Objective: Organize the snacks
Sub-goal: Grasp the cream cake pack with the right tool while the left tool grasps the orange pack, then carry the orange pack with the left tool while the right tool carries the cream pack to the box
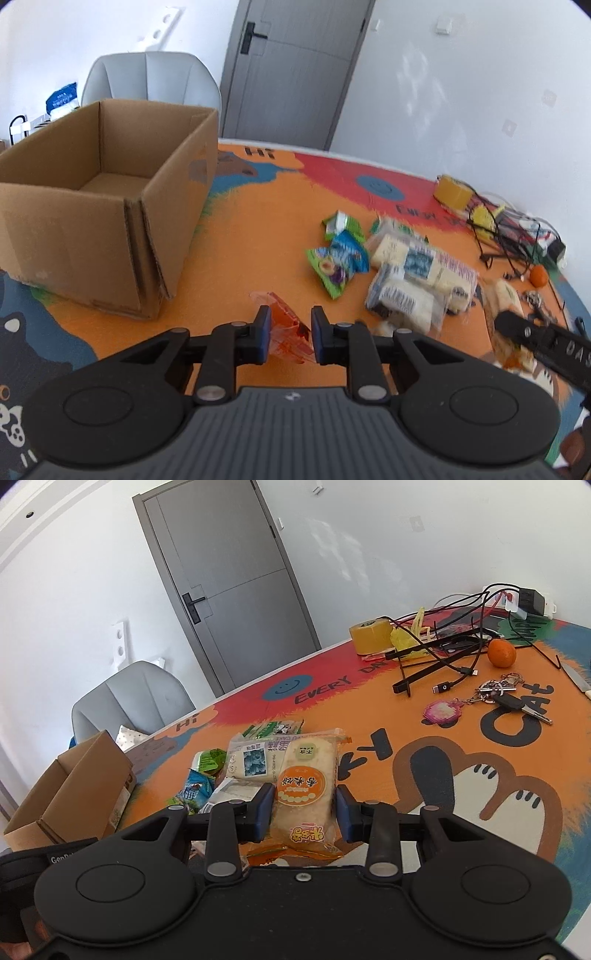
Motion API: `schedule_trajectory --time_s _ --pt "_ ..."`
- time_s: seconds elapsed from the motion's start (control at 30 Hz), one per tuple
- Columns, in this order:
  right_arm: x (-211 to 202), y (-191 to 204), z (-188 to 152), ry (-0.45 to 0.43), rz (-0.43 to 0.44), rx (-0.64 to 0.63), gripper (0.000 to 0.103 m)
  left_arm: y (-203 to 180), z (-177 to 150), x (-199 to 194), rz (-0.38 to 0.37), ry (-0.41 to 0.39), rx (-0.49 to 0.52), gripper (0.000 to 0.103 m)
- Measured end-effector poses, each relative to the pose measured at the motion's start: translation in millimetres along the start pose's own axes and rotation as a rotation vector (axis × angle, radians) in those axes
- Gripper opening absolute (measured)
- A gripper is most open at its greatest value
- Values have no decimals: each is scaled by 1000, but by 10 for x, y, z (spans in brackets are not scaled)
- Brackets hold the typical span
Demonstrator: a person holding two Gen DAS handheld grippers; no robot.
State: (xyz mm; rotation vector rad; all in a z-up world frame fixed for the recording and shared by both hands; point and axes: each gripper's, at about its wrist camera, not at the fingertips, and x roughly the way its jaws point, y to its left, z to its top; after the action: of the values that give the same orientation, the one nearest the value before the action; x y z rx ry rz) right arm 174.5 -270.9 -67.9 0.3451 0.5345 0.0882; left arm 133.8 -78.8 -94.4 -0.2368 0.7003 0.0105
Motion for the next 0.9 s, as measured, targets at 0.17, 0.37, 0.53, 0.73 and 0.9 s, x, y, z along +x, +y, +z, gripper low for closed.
schedule_trajectory --time_s 0.17,0.37,0.53,0.73,0.9 --pt "45 64 -49 19 18 -6 36 51 -42 30 49 22 19 50" --pt "107 56 -87 41 14 2 36 52 -15 84 54 -3 2 65" --pt "148 35 -117 59 10 9 36 -35 -64 182 72 5 12 61" --pt "144 34 -127 53 9 9 36 -41 -80 192 70 -9 34 20" --pt "111 61 -120 42 24 9 36 3 -36 124 66 -22 21 19"
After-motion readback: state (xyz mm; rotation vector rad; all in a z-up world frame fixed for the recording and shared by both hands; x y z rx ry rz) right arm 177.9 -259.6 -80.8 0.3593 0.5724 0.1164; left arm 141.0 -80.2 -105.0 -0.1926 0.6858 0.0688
